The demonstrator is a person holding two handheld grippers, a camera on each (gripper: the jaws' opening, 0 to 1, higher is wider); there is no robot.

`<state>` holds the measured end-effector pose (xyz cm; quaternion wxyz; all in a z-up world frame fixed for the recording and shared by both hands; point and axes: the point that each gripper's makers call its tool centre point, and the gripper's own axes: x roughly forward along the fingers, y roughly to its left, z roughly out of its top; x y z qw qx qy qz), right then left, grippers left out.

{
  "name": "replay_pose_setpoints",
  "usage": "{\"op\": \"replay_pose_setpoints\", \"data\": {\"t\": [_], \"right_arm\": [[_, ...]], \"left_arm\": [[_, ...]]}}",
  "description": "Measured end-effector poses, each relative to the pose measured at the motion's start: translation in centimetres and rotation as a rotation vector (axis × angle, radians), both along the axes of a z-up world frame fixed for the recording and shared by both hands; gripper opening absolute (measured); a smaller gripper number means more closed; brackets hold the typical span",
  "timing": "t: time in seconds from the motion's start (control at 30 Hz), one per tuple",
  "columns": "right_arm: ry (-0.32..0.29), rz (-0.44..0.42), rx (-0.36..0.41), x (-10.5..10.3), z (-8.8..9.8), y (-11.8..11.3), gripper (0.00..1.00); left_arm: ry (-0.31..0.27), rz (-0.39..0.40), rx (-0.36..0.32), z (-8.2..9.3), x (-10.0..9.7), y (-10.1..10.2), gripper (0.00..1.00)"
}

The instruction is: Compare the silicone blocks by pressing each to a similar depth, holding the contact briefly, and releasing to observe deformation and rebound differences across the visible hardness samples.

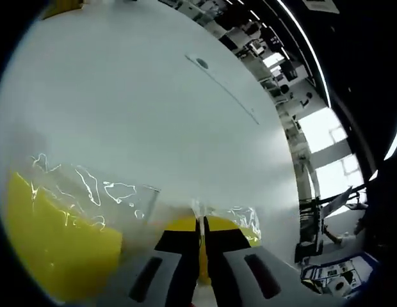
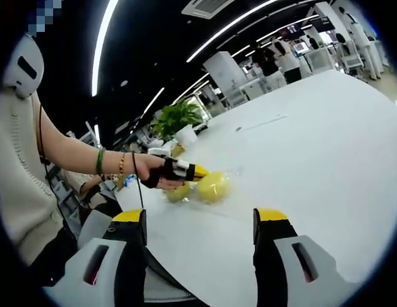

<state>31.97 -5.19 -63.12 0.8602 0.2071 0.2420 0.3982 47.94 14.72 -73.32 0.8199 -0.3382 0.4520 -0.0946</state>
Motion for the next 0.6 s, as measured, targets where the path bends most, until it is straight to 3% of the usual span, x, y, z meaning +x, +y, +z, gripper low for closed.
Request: {"op": "replay_pose_setpoints", "data": {"t": [0.23, 0.5, 0.6], "right_arm": [[-0.015, 0.003, -0.009, 0.0, 0.4, -0.1, 0.62], [-0.027, 0.01, -0.018, 0.0, 1.0, 0.1, 0.61], [-0.032, 0.014, -0.022, -0.1, 1.2, 0.2, 0.61]], "left_arm": [[-0.004, 0.018, -0.028, 0.0, 0.1, 0.1, 0.0], [-0.072, -0.033, 0.039, 1.0, 0.0, -0.3, 0.0], [-0.095, -0.055, 0.036, 1.8, 0.1, -0.7, 0.0]]}}
